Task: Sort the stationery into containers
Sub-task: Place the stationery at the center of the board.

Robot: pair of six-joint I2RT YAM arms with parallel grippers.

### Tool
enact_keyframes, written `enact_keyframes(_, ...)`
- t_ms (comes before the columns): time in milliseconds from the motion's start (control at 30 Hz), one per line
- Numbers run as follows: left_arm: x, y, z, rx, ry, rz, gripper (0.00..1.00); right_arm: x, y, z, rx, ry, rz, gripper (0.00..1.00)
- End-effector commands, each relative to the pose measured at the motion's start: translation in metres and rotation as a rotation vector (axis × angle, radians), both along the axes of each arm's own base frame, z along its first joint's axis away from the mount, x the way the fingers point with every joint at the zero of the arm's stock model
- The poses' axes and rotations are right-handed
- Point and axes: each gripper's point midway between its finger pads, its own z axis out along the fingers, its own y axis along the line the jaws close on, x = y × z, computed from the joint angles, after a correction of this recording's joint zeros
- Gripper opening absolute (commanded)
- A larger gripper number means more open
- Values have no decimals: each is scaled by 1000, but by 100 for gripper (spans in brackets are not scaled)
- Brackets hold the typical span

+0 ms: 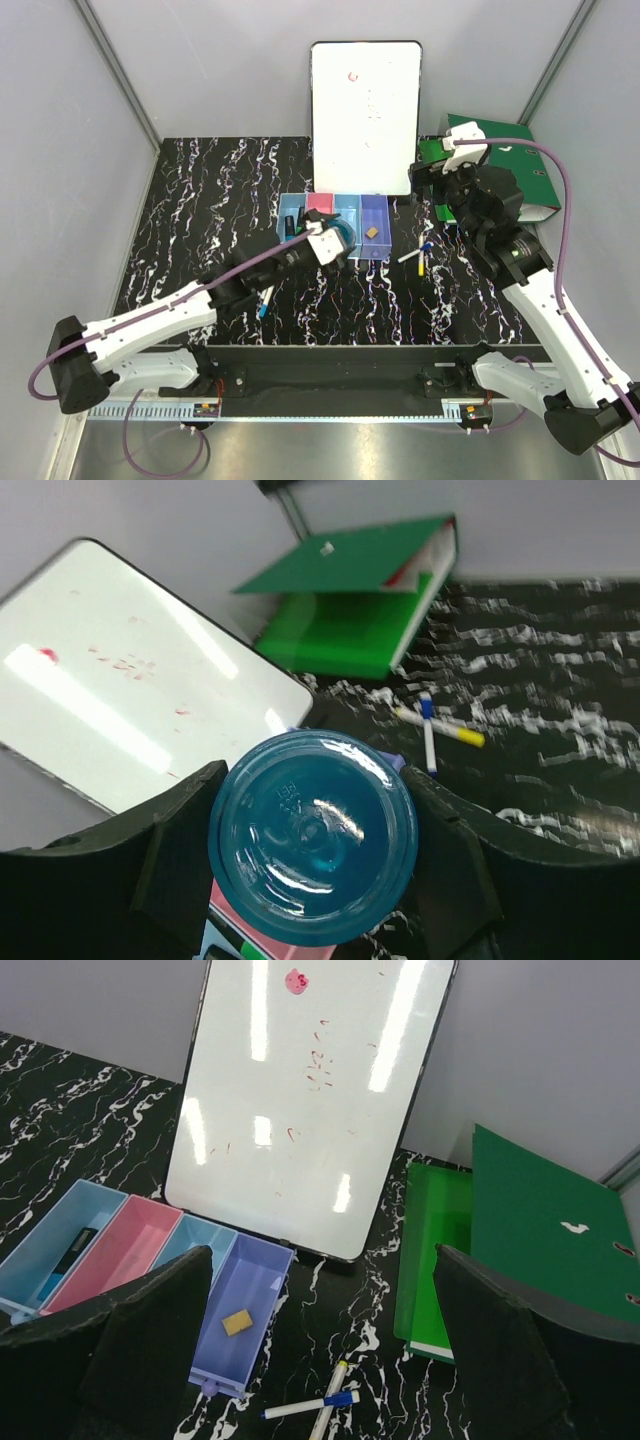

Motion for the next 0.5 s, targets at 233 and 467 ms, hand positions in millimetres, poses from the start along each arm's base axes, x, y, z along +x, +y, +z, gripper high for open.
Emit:
enact_keyframes(233,-31,-30,-86,299,87,-349,0,-4,-13,31,-6,-115,-44,100)
enact_keyframes(467,-16,-24,-130,412,230,-315,0,-5,-10,34,-10,-127,-29,100)
